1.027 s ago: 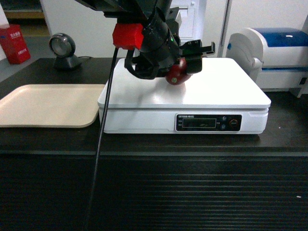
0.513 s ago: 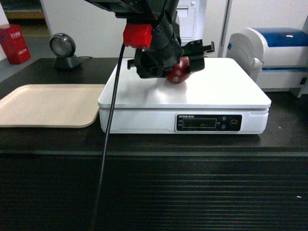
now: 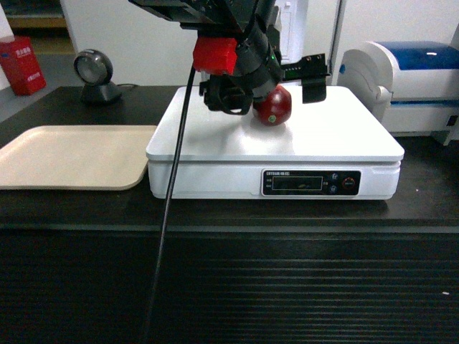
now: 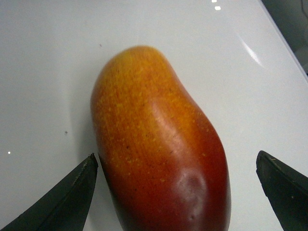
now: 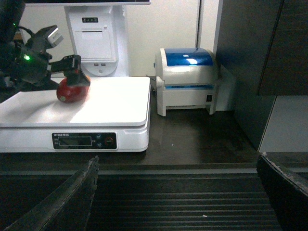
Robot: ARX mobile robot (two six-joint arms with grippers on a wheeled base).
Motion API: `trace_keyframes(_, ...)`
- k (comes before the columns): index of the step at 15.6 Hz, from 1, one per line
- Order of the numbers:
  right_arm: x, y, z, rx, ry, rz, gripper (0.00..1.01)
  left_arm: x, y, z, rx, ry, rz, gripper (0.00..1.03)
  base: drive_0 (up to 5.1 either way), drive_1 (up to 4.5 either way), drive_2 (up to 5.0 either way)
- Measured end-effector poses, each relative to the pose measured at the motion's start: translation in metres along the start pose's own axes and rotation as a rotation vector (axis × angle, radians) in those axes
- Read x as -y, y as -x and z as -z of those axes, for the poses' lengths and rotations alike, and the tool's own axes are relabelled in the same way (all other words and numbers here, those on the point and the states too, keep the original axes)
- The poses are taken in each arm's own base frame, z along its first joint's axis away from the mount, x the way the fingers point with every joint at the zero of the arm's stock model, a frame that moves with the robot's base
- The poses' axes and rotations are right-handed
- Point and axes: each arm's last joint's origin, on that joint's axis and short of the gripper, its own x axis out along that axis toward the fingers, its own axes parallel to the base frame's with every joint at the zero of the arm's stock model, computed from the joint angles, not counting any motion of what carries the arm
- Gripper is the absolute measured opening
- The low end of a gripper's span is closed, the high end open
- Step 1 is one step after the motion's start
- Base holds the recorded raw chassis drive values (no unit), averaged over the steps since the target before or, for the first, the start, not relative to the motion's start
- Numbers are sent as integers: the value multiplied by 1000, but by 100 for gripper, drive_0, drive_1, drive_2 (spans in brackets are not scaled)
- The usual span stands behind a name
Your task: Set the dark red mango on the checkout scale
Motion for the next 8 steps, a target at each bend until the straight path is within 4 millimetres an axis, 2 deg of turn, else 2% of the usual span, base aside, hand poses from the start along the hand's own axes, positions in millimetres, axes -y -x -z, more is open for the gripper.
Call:
trace_keyframes(2, 0, 0, 0, 0, 0, 0, 98, -4, 15, -13, 70, -27, 1, 98, 0, 0, 0)
trace_keyframes(5, 0, 0, 0, 0, 0, 0, 98, -12, 56, -38, 186, -96, 46, 98, 0, 0, 0)
trace_keyframes(8, 0, 0, 0, 0, 0, 0, 98, -38, 93, -37, 235, -190, 141, 98, 0, 0, 0)
